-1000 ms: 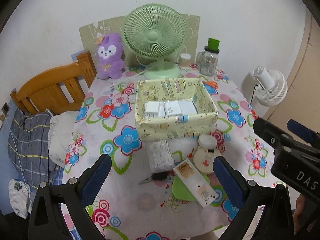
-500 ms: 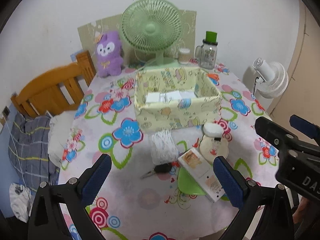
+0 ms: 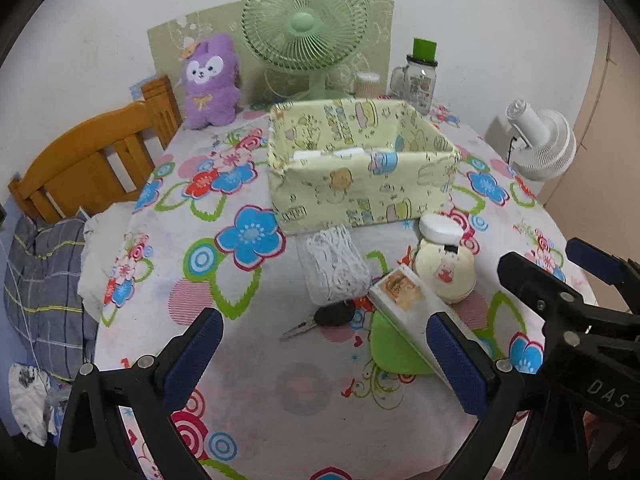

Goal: Organize rigid objects
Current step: 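Grasp the white remote with the right tool while the left tool grasps the clear floss-pick box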

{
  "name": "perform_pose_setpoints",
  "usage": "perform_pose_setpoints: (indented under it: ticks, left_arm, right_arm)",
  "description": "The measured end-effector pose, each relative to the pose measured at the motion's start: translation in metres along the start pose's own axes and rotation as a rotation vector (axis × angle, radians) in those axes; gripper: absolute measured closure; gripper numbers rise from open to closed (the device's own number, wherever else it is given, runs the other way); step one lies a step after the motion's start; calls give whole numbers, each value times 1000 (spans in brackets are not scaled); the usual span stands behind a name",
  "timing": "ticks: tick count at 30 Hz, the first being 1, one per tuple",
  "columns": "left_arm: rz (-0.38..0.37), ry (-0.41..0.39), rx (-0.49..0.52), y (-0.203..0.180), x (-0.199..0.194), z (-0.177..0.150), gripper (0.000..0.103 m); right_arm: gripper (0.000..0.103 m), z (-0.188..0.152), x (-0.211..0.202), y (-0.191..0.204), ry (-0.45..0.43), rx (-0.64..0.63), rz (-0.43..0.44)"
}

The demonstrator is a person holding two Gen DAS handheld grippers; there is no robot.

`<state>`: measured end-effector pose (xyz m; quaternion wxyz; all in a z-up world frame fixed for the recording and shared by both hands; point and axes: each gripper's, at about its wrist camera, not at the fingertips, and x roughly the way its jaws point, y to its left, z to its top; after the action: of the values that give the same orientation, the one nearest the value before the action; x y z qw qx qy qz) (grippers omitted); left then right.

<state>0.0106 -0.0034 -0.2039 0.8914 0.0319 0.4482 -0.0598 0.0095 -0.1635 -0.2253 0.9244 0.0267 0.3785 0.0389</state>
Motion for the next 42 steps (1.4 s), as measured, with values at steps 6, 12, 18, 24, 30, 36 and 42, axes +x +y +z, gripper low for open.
perform_pose_setpoints:
  ticks: [6, 12, 18, 24, 30, 36, 42]
  left_arm:
    - [-9, 48, 1, 3, 20, -7, 0]
    - [-2, 84, 0, 9, 39, -14, 0]
    - [-1, 114, 6, 13, 57, -23, 0]
    - [-8, 134, 25, 13, 70, -29, 0]
    - [-21, 153, 20, 12, 79, -31, 0]
    - [-21, 174, 17, 9, 84, -31, 1]
    - [-40, 187, 13, 4, 87, -26, 1]
  right_arm:
    - [9, -6, 22, 4, 39, -31, -5]
    - [9, -9, 37, 15, 62, -105, 8]
    - [9, -15, 58, 26, 113, -151, 20]
    - [15, -19, 75, 33, 159, -177, 42]
    - [23, -22, 89, 38, 197, -175, 61]
    - [48, -24, 100, 43, 262, -148, 132]
    - [53, -19, 102, 42, 282, -155, 119]
